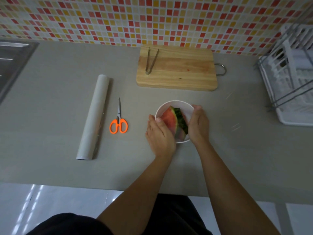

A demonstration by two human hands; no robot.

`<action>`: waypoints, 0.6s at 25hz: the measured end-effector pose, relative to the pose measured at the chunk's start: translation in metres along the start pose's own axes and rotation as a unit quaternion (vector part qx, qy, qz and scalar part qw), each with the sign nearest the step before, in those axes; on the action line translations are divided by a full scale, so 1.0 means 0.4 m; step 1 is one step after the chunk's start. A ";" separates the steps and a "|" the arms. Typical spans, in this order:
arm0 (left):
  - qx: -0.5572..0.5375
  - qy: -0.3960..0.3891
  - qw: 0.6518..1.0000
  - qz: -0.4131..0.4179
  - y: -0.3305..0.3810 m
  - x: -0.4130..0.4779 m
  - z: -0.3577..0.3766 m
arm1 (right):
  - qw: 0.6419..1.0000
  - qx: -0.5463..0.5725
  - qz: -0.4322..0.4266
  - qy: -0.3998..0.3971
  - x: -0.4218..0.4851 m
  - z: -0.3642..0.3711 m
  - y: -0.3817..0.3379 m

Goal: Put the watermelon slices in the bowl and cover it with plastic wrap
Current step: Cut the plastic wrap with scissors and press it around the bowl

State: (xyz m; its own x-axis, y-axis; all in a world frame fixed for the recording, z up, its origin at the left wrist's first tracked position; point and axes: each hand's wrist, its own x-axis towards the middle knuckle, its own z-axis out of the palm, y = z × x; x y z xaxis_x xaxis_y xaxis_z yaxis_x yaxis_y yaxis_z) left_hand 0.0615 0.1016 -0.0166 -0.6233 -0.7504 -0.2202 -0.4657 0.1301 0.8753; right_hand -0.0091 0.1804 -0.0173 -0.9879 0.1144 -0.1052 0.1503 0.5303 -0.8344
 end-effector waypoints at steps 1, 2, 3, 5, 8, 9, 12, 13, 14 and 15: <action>-0.030 0.002 0.998 -0.050 0.010 0.003 -0.003 | 0.997 0.041 0.063 0.013 0.001 0.001 -0.003; -0.064 0.008 0.993 -0.102 0.021 0.009 -0.010 | 0.990 0.075 0.121 0.020 0.004 -0.001 -0.001; -0.086 0.024 0.987 -0.136 0.027 0.018 -0.022 | 0.981 0.106 0.162 0.024 0.007 -0.007 0.005; -0.090 0.037 0.985 -0.145 0.021 0.031 -0.057 | 0.970 0.160 0.183 0.021 0.008 -0.034 0.020; -0.123 -0.081 0.977 -0.156 0.007 0.032 -0.105 | 0.971 0.164 0.153 -0.081 0.005 -0.078 0.007; -0.125 -0.121 0.972 -0.161 0.009 0.035 -0.114 | 0.969 0.151 0.152 -0.121 0.005 -0.086 -0.001; -0.127 -0.169 0.968 -0.139 0.040 0.069 -0.129 | 0.961 0.160 0.165 -0.156 -0.004 -0.095 -0.009; -0.115 -0.186 0.968 -0.120 0.048 0.093 -0.133 | 0.955 0.182 0.175 -0.153 -0.010 -0.094 -0.007; -0.104 -0.200 0.969 -0.100 0.054 0.118 -0.138 | 0.951 0.191 0.188 -0.151 -0.017 -0.093 -0.004; -0.100 -0.202 0.970 -0.087 0.056 0.145 -0.143 | 0.952 0.176 0.194 -0.158 -0.021 -0.090 0.000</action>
State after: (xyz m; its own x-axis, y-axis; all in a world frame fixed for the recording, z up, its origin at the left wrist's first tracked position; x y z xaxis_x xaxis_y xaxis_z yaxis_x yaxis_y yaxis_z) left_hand 0.0510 0.0240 0.0147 -0.7602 -0.4291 -0.4879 -0.4801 -0.1349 0.8668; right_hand 0.0007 0.2096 0.0032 -0.8317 -0.0428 -0.5536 0.5388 0.1783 -0.8233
